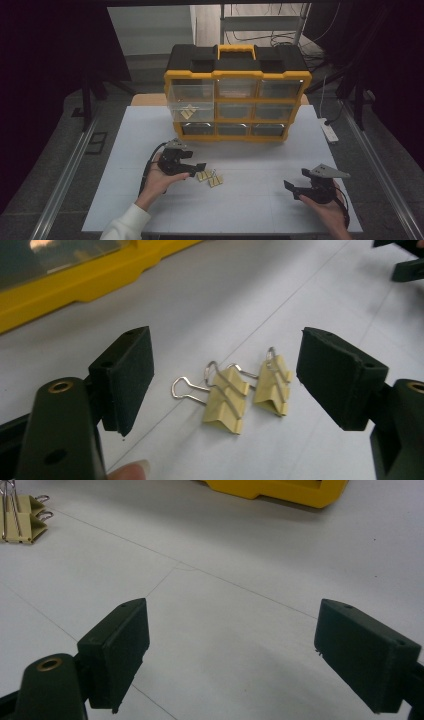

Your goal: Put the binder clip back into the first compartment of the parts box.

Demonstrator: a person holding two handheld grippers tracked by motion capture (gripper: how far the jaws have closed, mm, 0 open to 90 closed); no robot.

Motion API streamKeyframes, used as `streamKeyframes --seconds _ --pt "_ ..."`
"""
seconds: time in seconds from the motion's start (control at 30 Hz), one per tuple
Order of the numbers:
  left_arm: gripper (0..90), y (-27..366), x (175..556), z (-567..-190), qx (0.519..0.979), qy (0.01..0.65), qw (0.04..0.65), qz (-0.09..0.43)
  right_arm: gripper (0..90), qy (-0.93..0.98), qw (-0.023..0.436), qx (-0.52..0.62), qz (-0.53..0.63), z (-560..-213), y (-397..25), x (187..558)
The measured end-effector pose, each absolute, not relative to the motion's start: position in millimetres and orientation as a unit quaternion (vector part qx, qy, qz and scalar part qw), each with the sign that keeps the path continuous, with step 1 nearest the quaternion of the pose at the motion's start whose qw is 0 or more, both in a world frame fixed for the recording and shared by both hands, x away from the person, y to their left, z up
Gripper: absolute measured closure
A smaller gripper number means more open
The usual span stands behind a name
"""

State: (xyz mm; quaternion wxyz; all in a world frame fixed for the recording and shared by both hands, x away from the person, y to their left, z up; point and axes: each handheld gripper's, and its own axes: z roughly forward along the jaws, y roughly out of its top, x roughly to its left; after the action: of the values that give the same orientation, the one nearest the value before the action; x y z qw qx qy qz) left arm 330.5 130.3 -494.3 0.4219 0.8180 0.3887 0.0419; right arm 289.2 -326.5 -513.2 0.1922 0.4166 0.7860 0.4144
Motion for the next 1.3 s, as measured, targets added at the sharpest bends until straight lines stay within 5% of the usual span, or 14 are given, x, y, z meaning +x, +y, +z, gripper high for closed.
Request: streamKeyframes --seconds 0.53,0.87,1.07,1.3 --pt "31.9 125.6 343.1 -511.7 0.824 0.395 0.406 0.006 14.4 0.787 0.191 0.416 0.413 -513.8 -326.3 290.0" --pt "54.8 123.2 345.3 -519.4 0.828 0.394 0.4 -0.018 14.3 0.787 0.191 0.415 0.414 -513.8 -326.1 289.7" --pt "78.9 123.0 344.8 -519.3 0.831 0.385 0.4 -0.033 14.4 0.785 0.192 0.419 0.413 -513.7 -327.8 289.8" --pt "89.5 123.5 340.1 -513.6 0.828 0.375 0.415 -0.048 14.4 0.785 0.193 0.419 0.413 -513.5 -327.7 289.7"
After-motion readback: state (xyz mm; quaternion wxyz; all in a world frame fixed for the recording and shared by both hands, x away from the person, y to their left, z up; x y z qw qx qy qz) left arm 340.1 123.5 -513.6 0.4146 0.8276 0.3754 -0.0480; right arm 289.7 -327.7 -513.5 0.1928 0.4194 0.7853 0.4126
